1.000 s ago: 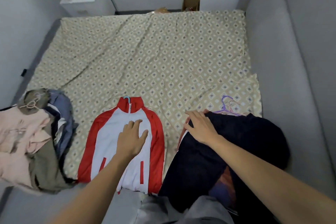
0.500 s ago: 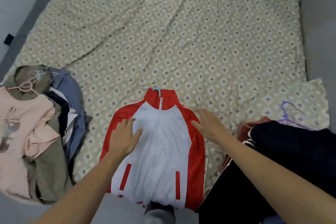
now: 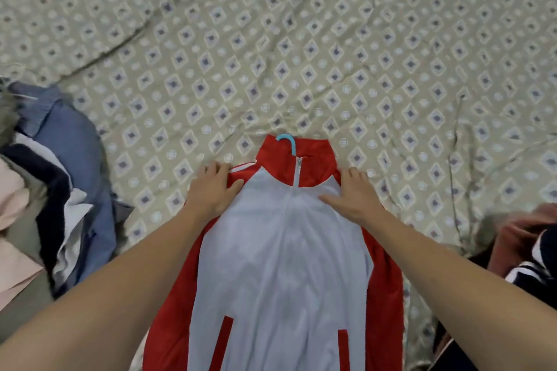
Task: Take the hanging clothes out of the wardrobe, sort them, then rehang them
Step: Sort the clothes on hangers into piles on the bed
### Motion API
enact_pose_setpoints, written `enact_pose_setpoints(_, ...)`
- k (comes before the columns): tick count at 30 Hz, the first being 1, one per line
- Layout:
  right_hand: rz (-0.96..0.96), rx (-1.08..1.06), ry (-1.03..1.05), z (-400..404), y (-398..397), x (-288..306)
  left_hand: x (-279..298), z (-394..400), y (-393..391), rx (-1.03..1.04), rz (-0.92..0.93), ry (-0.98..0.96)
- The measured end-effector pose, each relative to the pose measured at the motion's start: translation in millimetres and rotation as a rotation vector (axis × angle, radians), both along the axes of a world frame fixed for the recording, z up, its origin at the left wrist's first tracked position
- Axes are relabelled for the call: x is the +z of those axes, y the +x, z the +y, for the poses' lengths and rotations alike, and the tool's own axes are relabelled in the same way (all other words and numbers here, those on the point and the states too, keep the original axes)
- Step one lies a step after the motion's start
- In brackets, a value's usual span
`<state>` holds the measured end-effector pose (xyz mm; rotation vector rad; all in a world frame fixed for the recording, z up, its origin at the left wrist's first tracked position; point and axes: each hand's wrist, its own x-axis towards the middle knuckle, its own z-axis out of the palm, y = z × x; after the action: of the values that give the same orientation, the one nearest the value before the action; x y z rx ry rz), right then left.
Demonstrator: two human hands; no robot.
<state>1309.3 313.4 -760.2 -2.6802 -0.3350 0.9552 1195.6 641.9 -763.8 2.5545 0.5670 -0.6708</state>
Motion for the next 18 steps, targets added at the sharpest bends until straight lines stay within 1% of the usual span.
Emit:
enact_pose_setpoints(2, 0.009, -0.022, 0.030, 2, -1, -3, -4, -1, 0, -0.016, 0.018, 0.045)
enact_pose_setpoints(5, 0.067, -0.024, 0.101, 4, 0, 4, -1, -4, 2, -0.030, 0.058, 0.037)
enact_pose_setpoints(7, 0.108, -0.025, 0.120, 3, 1, 11, 4, -4, 2, -0.014, 0.101, -0.035)
enact_pose_setpoints(9, 0.119, -0.040, 0.128, 3, 5, 21, 12, -4, 0, 0.022, 0.129, -0.147)
enact_pose_setpoints(13, 0.104, -0.107, 0.157, -4, 18, 56, 47, -3, 0, 0.073, 0.027, -0.278)
enact_pose_setpoints(18, 0.141, -0.048, 0.269, -10, 21, 133, 118, 1, -8, 0.089, -0.058, -0.317)
